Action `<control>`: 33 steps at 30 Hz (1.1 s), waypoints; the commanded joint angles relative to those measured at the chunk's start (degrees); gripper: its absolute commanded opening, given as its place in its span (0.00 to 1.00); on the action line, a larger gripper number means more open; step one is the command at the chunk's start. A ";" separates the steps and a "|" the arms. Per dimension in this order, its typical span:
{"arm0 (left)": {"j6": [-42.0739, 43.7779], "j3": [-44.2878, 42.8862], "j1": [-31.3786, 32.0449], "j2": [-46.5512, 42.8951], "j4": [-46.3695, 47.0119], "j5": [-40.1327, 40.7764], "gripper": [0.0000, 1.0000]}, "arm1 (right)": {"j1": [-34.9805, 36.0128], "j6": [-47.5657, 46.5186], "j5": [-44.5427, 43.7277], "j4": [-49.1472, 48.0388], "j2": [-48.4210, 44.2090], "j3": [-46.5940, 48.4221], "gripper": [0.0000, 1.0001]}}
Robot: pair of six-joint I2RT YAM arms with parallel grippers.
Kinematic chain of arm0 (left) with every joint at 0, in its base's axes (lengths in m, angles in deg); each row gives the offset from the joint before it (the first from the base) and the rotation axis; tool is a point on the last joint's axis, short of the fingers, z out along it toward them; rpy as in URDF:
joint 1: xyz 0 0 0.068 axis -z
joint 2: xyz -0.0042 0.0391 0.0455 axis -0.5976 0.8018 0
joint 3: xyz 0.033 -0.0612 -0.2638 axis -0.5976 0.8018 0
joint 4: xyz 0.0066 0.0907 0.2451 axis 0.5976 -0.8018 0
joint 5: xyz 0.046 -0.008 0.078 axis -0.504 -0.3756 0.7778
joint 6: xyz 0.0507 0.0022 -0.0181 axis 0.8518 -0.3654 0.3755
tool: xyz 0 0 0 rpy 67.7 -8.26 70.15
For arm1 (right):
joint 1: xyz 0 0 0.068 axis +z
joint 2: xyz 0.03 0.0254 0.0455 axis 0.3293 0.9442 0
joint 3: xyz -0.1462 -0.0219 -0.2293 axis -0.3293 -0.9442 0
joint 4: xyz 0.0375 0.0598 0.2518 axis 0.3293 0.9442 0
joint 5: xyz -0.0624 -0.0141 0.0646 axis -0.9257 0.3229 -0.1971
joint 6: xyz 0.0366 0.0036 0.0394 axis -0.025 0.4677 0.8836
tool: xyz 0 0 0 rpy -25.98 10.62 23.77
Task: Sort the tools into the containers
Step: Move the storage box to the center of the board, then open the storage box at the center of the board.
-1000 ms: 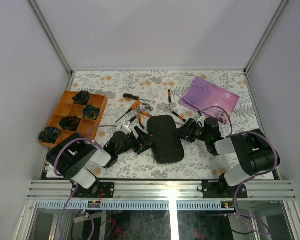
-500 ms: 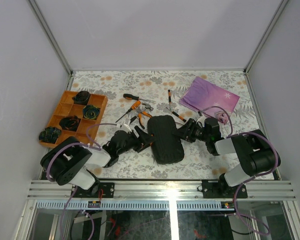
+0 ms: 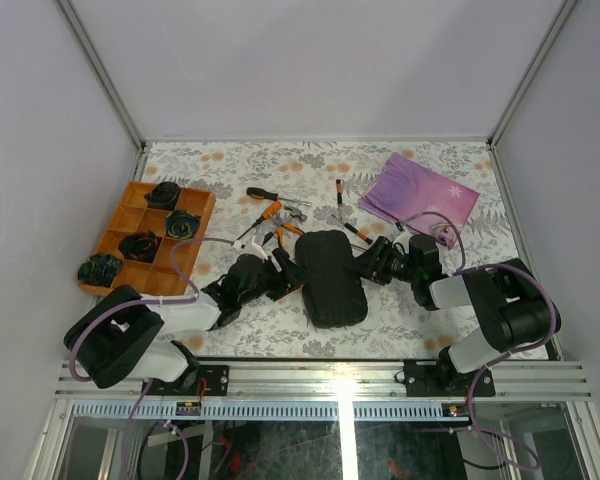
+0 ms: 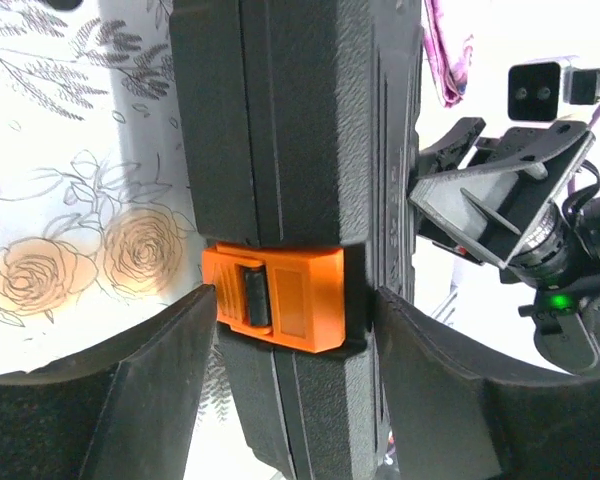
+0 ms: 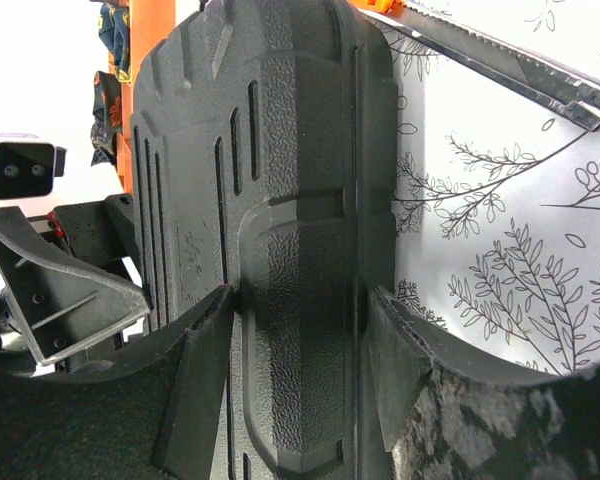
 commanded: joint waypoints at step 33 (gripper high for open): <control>4.56 -0.58 1.70 -1.10 -1.01 -0.46 0.79 | -0.05 -10.55 1.75 9.40 -0.35 0.61 0.74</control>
